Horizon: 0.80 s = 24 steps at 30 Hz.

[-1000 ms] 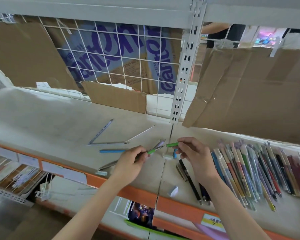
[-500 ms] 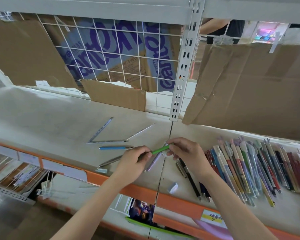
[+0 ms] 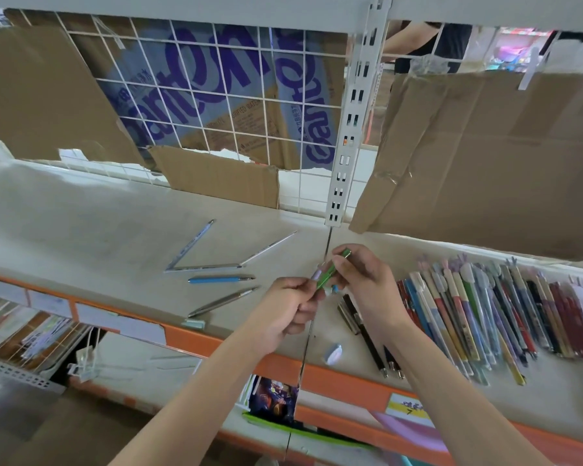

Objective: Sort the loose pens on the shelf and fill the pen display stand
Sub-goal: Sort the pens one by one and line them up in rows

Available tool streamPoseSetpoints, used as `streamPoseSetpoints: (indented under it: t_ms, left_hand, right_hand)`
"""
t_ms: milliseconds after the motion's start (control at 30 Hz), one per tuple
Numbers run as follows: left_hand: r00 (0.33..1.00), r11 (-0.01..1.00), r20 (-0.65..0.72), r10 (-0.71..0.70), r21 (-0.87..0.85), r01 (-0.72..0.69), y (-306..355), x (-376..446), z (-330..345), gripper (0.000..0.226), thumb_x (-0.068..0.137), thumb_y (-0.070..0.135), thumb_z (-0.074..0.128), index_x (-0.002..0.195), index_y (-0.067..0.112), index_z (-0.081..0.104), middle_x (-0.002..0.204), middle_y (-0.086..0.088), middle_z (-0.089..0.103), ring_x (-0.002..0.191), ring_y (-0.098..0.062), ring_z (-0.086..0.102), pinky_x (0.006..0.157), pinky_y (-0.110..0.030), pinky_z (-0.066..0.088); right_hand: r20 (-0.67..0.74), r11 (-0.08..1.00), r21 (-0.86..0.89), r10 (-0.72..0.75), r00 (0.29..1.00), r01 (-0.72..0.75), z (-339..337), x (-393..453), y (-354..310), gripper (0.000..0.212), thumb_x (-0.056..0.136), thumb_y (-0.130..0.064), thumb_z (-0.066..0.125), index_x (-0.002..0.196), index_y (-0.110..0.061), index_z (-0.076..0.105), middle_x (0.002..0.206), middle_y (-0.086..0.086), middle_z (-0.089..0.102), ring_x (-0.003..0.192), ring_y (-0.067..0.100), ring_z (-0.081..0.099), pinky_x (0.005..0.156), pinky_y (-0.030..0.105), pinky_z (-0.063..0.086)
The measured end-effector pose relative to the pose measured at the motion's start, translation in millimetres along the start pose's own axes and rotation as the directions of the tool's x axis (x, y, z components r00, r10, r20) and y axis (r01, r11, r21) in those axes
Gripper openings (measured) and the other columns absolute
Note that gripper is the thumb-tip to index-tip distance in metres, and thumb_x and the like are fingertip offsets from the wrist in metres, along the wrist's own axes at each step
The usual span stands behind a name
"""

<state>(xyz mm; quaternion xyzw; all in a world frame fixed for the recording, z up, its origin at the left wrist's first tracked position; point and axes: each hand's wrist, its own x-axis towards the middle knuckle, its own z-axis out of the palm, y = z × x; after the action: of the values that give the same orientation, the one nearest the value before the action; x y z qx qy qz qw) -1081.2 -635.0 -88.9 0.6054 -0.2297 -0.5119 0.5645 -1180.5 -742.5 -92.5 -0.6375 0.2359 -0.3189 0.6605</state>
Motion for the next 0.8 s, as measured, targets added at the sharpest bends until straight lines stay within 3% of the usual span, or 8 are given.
streamPoseSetpoints:
  t_ms: [100,200,300,367,467,667,733,800]
  left_hand:
    - [0.999,0.999,0.041,0.028,0.041,-0.029,4,8,3,0.030,0.100,0.013,0.040,0.077,0.006,0.057,0.048,0.004,0.041,0.035,-0.005,0.026,0.033,-0.014,0.020]
    - [0.995,0.928,0.009,0.104,0.360,-0.100,7,19,-4,0.032,0.099,0.020,0.045,0.076,0.016,0.066,0.065,-0.008,0.064,0.051,-0.017,0.049,0.052,-0.024,0.042]
    - [0.963,0.753,-0.087,0.255,0.642,-0.142,1,28,-21,0.025,0.095,0.025,0.050,0.081,0.015,0.067,0.084,-0.012,0.069,0.077,-0.029,0.060,0.076,-0.038,0.046]
    - [0.920,0.740,-0.193,0.343,0.659,-0.137,-3,30,-34,0.018,0.093,0.018,0.052,0.084,0.012,0.066,0.082,-0.006,0.068,0.082,-0.025,0.062,0.081,-0.036,0.046]
    - [0.884,0.735,-0.251,0.394,0.663,-0.140,-7,31,-45,0.013,0.089,0.009,0.056,0.086,0.016,0.067,0.083,0.002,0.067,0.082,-0.017,0.061,0.080,-0.029,0.046]
    - [0.892,0.552,-0.148,0.427,0.824,-0.128,-25,27,-46,0.008,0.084,0.015,0.060,0.090,0.016,0.064,0.090,0.003,0.064,0.083,-0.014,0.059,0.073,-0.024,0.044]
    - [0.898,0.500,-0.113,0.425,0.856,-0.129,-29,28,-41,0.010,0.084,0.019,0.062,0.092,0.015,0.063,0.092,0.001,0.062,0.085,-0.015,0.058,0.073,-0.028,0.045]
    - [0.889,0.454,-0.106,0.445,0.883,-0.121,-32,31,-38,0.013,0.084,0.022,0.063,0.093,0.013,0.063,0.093,-0.001,0.061,0.087,-0.018,0.057,0.070,-0.028,0.042]
  right_hand:
    - [-0.012,1.000,-0.028,-0.014,1.000,0.013,-5,1,-4,0.017,0.096,0.000,0.045,0.106,-0.009,0.056,0.072,0.001,0.068,0.057,0.009,0.054,0.057,0.020,0.046]
    - [-0.023,0.998,-0.058,-0.015,1.000,0.013,-14,5,-6,0.022,0.096,0.000,0.045,0.112,-0.011,0.056,0.071,-0.001,0.066,0.057,0.008,0.053,0.059,0.020,0.045]
    - [-0.077,0.913,-0.404,-0.087,0.993,0.049,-30,6,-1,0.019,0.093,-0.012,0.055,0.111,-0.019,0.053,0.062,0.000,0.055,0.049,0.001,0.044,0.055,0.010,0.036]
    - [-0.018,0.774,-0.629,-0.108,0.994,0.073,-36,5,4,0.018,0.091,-0.019,0.060,0.107,-0.020,0.051,0.060,-0.003,0.053,0.048,0.002,0.043,0.051,0.009,0.036]
    - [0.134,0.665,-0.736,-0.035,0.990,0.123,-30,-2,18,0.020,0.090,-0.017,0.061,0.109,-0.015,0.056,0.072,-0.005,0.058,0.061,0.008,0.052,0.056,0.011,0.037]
    - [0.352,0.428,-0.838,-0.052,0.935,0.339,-20,-20,41,0.026,0.091,-0.004,0.049,0.112,-0.009,0.063,0.102,0.001,0.055,0.079,0.021,0.057,0.068,0.034,0.050]
    - [0.359,0.332,-0.882,0.012,0.933,0.335,-23,-19,39,0.029,0.091,-0.005,0.047,0.114,-0.012,0.062,0.112,0.003,0.053,0.090,0.023,0.059,0.071,0.029,0.050]
    - [0.360,0.256,-0.898,-0.041,0.932,0.358,-25,-18,36,0.019,0.089,-0.008,0.055,0.106,-0.010,0.064,0.106,0.002,0.057,0.083,0.022,0.061,0.067,0.027,0.051]
